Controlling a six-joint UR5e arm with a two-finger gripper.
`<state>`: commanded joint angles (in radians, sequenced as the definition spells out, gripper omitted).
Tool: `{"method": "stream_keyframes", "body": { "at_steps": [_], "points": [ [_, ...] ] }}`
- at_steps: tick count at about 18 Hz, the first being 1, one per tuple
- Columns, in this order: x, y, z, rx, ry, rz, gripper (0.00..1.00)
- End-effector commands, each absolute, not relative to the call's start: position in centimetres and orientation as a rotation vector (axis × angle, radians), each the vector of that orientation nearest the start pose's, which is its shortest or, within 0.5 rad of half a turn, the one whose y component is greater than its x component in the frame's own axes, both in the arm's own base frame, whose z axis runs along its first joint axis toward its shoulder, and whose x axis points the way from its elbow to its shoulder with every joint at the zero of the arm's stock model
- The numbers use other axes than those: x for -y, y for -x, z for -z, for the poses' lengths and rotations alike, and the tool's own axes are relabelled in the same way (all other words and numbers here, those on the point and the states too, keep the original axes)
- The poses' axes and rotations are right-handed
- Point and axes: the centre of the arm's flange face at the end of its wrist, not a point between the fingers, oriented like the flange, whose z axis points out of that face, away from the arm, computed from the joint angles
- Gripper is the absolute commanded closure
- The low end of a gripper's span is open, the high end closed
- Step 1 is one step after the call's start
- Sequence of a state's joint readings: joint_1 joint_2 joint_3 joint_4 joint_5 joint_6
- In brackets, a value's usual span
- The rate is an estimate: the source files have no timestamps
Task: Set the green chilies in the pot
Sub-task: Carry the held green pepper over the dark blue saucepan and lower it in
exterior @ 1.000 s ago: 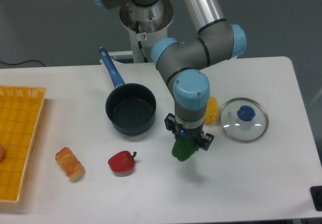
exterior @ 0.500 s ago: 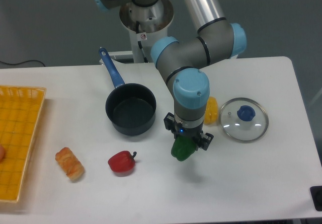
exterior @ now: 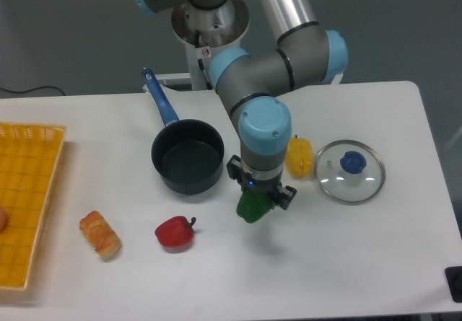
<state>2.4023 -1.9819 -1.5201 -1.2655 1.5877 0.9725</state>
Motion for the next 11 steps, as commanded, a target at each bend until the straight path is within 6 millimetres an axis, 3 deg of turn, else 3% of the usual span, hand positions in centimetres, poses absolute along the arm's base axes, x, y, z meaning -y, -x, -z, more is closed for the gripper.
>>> {"method": "stream_keyframes", "body": {
  "at_steps": [7, 11],
  "points": [
    [-53.7, 32.1, -30.8, -0.353, 3.216, 0.131, 0.45],
    [-53.0, 29.1, -29.9, -0.413, 3.229, 0.170, 0.46]
  ]
}}
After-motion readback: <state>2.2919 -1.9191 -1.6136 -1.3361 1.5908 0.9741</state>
